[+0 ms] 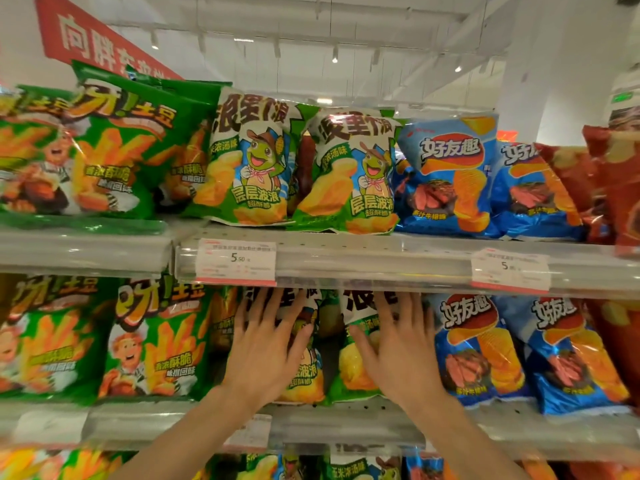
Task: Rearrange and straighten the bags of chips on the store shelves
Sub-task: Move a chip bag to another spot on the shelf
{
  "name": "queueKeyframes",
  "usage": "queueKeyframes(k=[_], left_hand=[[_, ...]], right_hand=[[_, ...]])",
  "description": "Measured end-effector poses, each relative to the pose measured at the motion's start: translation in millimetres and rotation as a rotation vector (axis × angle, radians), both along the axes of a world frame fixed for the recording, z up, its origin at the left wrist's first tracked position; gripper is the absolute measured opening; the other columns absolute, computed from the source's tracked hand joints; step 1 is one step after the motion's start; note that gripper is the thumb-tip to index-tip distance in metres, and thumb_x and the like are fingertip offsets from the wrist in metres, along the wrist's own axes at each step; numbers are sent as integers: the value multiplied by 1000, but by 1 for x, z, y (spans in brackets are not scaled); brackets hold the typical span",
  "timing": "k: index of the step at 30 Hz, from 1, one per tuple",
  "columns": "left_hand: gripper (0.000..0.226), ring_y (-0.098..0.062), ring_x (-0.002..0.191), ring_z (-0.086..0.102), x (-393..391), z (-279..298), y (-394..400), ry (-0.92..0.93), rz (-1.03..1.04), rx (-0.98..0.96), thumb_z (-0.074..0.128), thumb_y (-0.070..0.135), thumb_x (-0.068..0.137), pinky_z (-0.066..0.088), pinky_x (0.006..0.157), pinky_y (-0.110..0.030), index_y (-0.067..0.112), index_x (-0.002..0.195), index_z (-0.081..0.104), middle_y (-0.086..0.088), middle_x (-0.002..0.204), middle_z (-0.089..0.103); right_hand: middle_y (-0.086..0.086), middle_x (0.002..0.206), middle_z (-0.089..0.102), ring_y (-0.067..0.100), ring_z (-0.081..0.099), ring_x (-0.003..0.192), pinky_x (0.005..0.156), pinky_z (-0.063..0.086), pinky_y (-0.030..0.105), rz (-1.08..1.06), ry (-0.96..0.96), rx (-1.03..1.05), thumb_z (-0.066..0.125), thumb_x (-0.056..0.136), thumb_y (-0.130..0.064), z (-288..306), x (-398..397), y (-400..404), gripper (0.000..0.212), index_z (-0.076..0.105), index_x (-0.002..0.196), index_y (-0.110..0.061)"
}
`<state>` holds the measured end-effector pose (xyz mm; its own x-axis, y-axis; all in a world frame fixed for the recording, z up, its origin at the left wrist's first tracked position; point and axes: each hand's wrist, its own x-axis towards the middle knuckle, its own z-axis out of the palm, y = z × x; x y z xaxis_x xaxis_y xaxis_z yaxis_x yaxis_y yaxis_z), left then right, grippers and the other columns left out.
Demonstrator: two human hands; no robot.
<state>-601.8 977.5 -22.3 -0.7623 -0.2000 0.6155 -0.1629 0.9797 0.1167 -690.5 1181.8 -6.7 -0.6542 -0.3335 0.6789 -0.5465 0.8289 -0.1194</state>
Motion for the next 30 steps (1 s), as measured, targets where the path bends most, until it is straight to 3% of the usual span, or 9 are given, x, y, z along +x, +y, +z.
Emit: queueKeyframes(k=[2, 5, 11, 15, 21, 23, 26, 28, 30], left_hand=[[62, -24, 153, 17, -2, -5, -2, -17, -2, 21, 9, 61, 102, 11, 122, -54, 37, 156, 27, -2, 163, 29], [62, -24, 152, 20, -4, -4, -4, -17, 2, 37, 7, 59, 102, 12, 122, -54, 34, 154, 32, -2, 162, 32], [63, -26, 152, 21, -6, -6, -6, -22, 19, 12, 8, 58, 103, 15, 122, -55, 31, 155, 33, -6, 161, 33], [62, -26, 153, 19, -7, -8, -7, -4, 24, -8, 12, 57, 103, 13, 122, -54, 29, 154, 34, -7, 162, 32], [51, -31, 143, 36, 2, -6, 12, 128, -7, -14, 29, 43, 104, 22, 119, -53, 21, 145, 47, -10, 153, 43], [46, -30, 135, 43, 2, -4, 31, 197, -60, 14, 36, 39, 102, 32, 113, -48, 17, 140, 51, -9, 146, 47], [42, -22, 122, 49, -5, 2, 75, 277, -190, 101, 44, 37, 99, 44, 101, -37, 14, 133, 57, -6, 133, 52], [40, -11, 111, 53, -15, 4, 110, 256, -266, 197, 44, 40, 98, 47, 93, -28, 18, 130, 57, 2, 128, 50], [36, -3, 95, 56, -28, 5, 145, 185, -343, 309, 47, 42, 98, 51, 86, -28, 25, 128, 57, 9, 122, 49]], right_hand=[[20, 155, 32, 42, 26, 145, 115, 27, 60, 1, -35, 26, 29, 96, -66, -7, -1, -12, 74, 33, 152, -18], [18, 159, 26, 40, 20, 148, 112, 33, 60, 25, -85, 49, 24, 98, -64, -11, -1, -19, 71, 25, 155, -22], [24, 158, 29, 45, 20, 147, 118, 14, 64, -28, -59, 151, 18, 99, -63, -14, -5, -21, 71, 29, 155, -20], [23, 161, 19, 43, 11, 149, 119, 13, 60, -3, -63, 150, 17, 100, -62, -14, -6, -21, 72, 25, 156, -19], [9, 166, -6, 28, -15, 152, 122, -7, 50, 217, -188, -3, 6, 95, -66, -11, -11, -13, 74, 4, 158, -28], [2, 167, 1, 21, -8, 153, 124, -4, 44, 365, -223, -102, 9, 96, -65, -3, -15, 2, 71, 8, 158, -30], [3, 160, 26, 23, 19, 149, 123, 11, 39, 458, -170, -109, 21, 99, -58, 8, -25, 45, 63, 26, 154, -27], [6, 150, 39, 26, 31, 141, 119, 26, 41, 447, -122, -109, 33, 98, -53, 15, -39, 82, 59, 37, 148, -23], [11, 142, 46, 29, 37, 133, 112, 36, 46, 370, -72, -142, 45, 93, -47, 21, -55, 120, 55, 47, 140, -18]])
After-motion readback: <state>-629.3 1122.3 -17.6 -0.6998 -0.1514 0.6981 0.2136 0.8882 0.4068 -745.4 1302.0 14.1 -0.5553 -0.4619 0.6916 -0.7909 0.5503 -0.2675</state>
